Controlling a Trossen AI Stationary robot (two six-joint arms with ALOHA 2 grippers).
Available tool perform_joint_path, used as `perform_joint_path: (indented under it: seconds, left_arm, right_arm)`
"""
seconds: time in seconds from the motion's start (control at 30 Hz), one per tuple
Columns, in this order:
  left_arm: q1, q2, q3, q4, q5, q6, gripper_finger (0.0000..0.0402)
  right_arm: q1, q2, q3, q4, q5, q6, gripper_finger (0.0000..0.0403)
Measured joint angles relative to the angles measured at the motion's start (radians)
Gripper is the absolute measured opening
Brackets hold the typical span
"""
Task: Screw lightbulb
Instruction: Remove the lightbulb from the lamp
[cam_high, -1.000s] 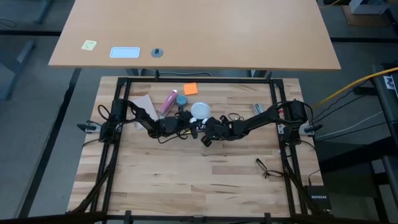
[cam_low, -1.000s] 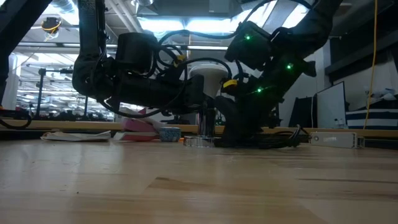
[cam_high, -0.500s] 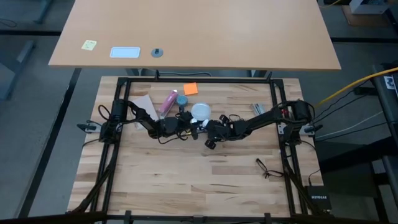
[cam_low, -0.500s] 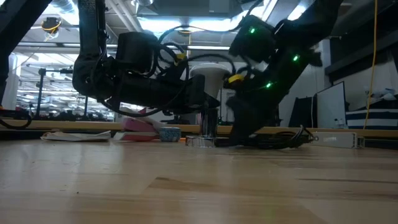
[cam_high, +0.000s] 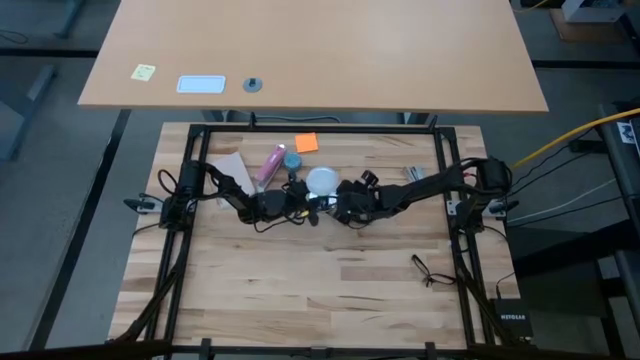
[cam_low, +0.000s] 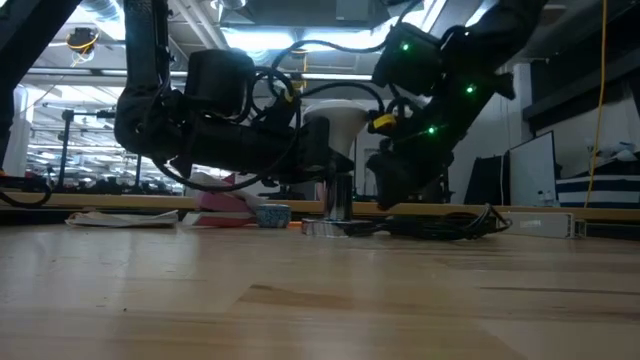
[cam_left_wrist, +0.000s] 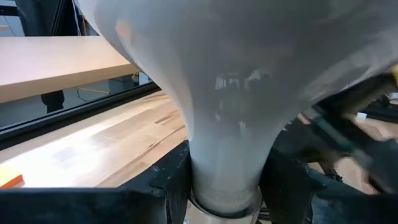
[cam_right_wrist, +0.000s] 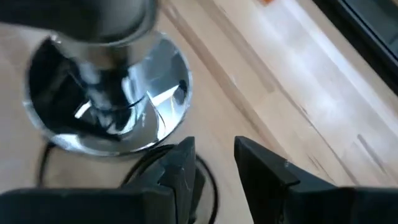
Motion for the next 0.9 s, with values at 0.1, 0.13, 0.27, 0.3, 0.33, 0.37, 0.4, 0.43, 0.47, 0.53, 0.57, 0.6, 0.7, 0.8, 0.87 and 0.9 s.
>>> perform_joint_path:
  seconds: [0.1, 0.13, 0.27, 0.3, 0.33, 0.37, 0.4, 0.43, 0.47, 0.53, 0.57, 0.6, 0.7, 0.8, 0.87, 0.9]
  left_arm:
    - [-0.005, 0.001, -0.001, 0.014, -0.001, -0.002, 0.0156]
    - [-0.006, 0.001, -0.001, 0.020, -0.001, -0.002, 0.0156]
    - [-0.006, 0.002, -0.003, 0.027, -0.007, -0.014, 0.0157]
    - [-0.006, 0.002, -0.004, 0.028, -0.008, -0.014, 0.0157]
    - [-0.006, 0.002, -0.004, 0.026, -0.007, -0.014, 0.0157]
    - [-0.006, 0.002, -0.004, 0.023, -0.008, -0.013, 0.0157]
    - [-0.006, 0.002, -0.004, 0.020, -0.008, -0.013, 0.0157]
    - [-0.006, 0.001, -0.003, 0.011, -0.008, -0.012, 0.0157]
    - [-0.006, 0.000, -0.003, 0.005, -0.007, -0.012, 0.0157]
    - [-0.006, -0.001, -0.002, -0.005, -0.007, -0.015, 0.0157]
    - [-0.006, -0.002, -0.002, -0.007, -0.007, -0.019, 0.0157]
    - [-0.006, -0.002, -0.002, -0.008, -0.007, -0.022, 0.0157]
    - [-0.007, -0.001, -0.001, -0.007, 0.000, -0.018, 0.0157]
    - [-0.007, 0.000, 0.000, -0.012, 0.003, -0.015, 0.0157]
    - [-0.007, 0.000, 0.000, -0.012, 0.003, -0.013, 0.0157]
    - [-0.007, 0.000, 0.000, -0.012, 0.005, -0.013, 0.0157]
  right_arm:
    - [-0.030, 0.015, 0.000, 0.051, -0.031, -0.038, 0.0121]
    - [-0.041, 0.024, 0.000, 0.072, -0.052, -0.055, 0.0121]
    - [-0.081, 0.053, 0.000, 0.165, -0.149, -0.131, 0.0121]
    - [-0.087, 0.058, 0.000, 0.170, -0.170, -0.139, 0.0121]
    - [-0.092, 0.060, 0.000, 0.171, -0.186, -0.140, 0.0121]
    - [-0.094, 0.060, 0.000, 0.167, -0.201, -0.143, 0.0121]
    - [-0.094, 0.060, 0.000, 0.163, -0.208, -0.142, 0.0121]
    - [-0.092, 0.060, 0.000, 0.157, -0.212, -0.142, 0.0121]
    - [-0.089, 0.060, 0.000, 0.153, -0.215, -0.141, 0.0121]
    - [-0.074, 0.060, 0.001, 0.149, -0.227, -0.139, 0.0121]
    - [-0.067, 0.060, 0.001, 0.147, -0.232, -0.131, 0.0121]
    - [-0.056, 0.060, 0.002, 0.145, -0.233, -0.113, 0.0121]
    - [-0.012, 0.060, 0.002, 0.146, -0.249, -0.062, 0.0121]
    - [0.030, 0.060, 0.003, 0.150, -0.267, -0.010, 0.0121]
    - [0.059, 0.060, 0.003, 0.150, -0.268, 0.024, 0.0121]
    - [0.072, 0.061, 0.003, 0.152, -0.268, 0.043, 0.0121]
